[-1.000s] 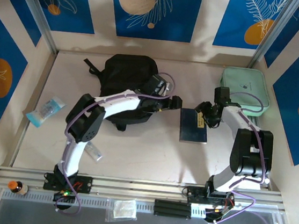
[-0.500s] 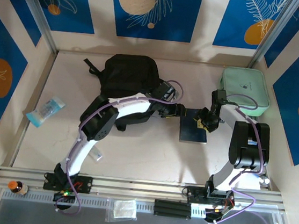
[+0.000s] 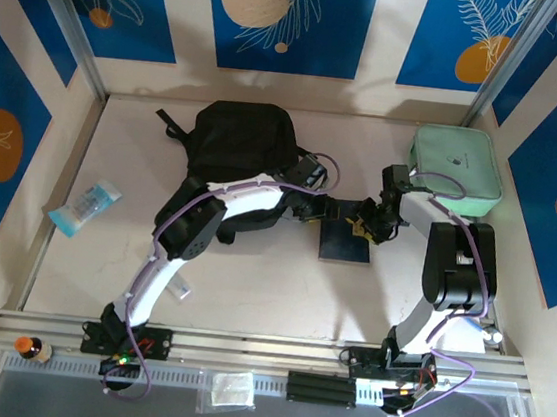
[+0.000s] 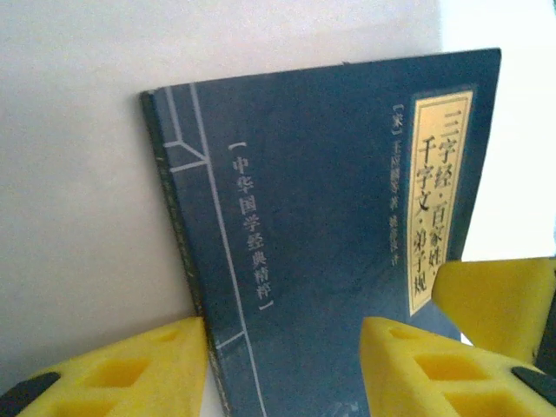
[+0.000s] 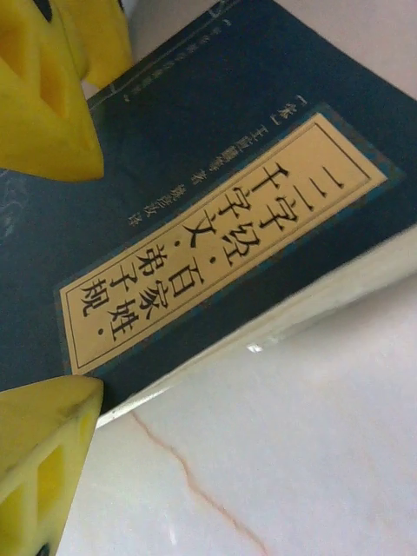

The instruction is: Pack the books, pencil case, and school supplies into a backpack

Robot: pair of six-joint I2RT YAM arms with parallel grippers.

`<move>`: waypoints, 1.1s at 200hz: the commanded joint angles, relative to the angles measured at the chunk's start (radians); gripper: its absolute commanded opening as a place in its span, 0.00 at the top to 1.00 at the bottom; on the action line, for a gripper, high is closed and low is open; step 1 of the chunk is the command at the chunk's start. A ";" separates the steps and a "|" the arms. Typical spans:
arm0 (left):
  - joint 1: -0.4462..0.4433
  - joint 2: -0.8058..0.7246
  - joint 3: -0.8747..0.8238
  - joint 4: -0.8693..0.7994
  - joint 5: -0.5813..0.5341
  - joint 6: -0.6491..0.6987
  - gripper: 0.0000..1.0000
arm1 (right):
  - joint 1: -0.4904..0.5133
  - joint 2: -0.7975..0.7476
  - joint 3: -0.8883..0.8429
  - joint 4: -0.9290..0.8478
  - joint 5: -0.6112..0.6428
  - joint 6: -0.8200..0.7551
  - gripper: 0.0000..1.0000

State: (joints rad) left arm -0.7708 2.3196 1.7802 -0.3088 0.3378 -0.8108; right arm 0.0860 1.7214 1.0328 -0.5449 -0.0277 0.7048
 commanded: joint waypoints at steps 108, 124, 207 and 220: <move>0.014 0.016 0.011 -0.064 0.027 -0.084 0.42 | 0.024 0.073 0.012 -0.019 -0.075 0.085 0.39; 0.015 0.003 0.012 -0.005 0.099 -0.071 0.44 | 0.023 0.079 0.011 -0.008 -0.099 0.087 0.39; 0.017 -0.187 -0.179 0.377 0.280 -0.067 0.66 | -0.005 0.086 0.015 0.013 -0.150 0.100 0.51; 0.015 -0.206 -0.206 0.401 0.277 -0.058 0.69 | -0.008 0.087 0.015 0.017 -0.153 0.101 0.53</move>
State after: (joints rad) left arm -0.7273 2.2005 1.6093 -0.0795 0.4812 -0.8726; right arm 0.0620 1.7565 1.0534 -0.5510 -0.0948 0.7940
